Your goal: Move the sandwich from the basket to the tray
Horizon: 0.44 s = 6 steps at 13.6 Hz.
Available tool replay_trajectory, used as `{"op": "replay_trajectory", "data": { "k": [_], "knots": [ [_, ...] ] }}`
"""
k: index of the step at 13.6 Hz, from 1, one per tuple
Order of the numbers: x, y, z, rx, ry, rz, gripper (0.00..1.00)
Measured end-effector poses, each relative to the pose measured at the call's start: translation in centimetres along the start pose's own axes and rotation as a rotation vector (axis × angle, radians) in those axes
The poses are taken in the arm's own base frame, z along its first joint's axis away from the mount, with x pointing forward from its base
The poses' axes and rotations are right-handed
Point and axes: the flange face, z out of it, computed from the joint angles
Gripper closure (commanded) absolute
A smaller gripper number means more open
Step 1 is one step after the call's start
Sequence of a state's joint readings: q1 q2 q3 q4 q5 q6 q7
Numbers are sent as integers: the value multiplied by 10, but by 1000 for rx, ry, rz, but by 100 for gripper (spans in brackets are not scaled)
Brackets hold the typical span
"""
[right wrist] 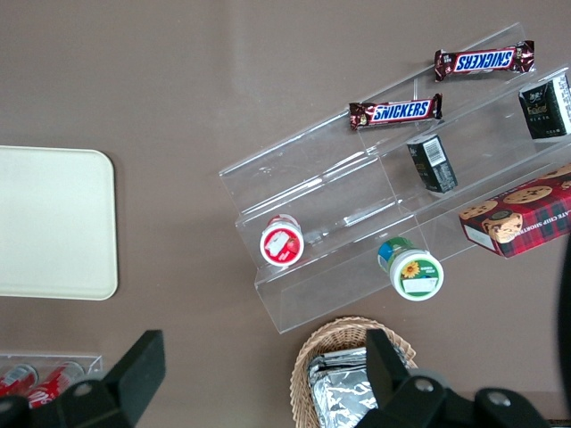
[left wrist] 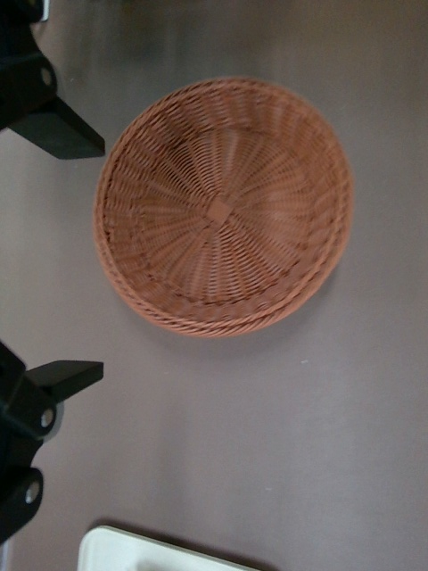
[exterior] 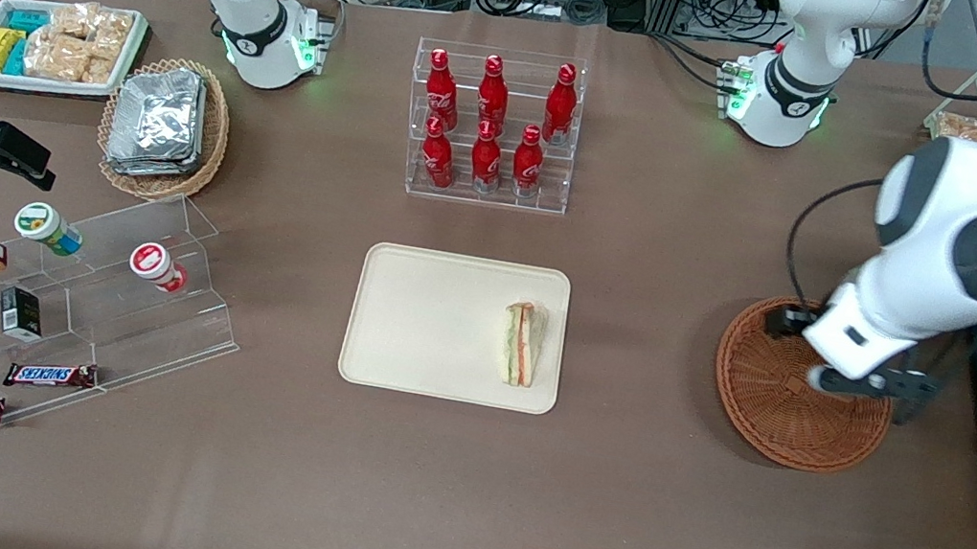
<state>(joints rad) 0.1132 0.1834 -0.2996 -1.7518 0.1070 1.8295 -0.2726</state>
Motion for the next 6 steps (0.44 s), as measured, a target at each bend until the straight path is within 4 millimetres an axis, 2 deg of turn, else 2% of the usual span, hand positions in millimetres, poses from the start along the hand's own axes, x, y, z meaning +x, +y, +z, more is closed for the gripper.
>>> {"op": "replay_trajectory", "data": {
  "k": [2, 6],
  "knots": [
    [11, -12, -11, -10, 23, -11, 0],
    [22, -25, -14, -18, 32, -13, 0]
  ]
}}
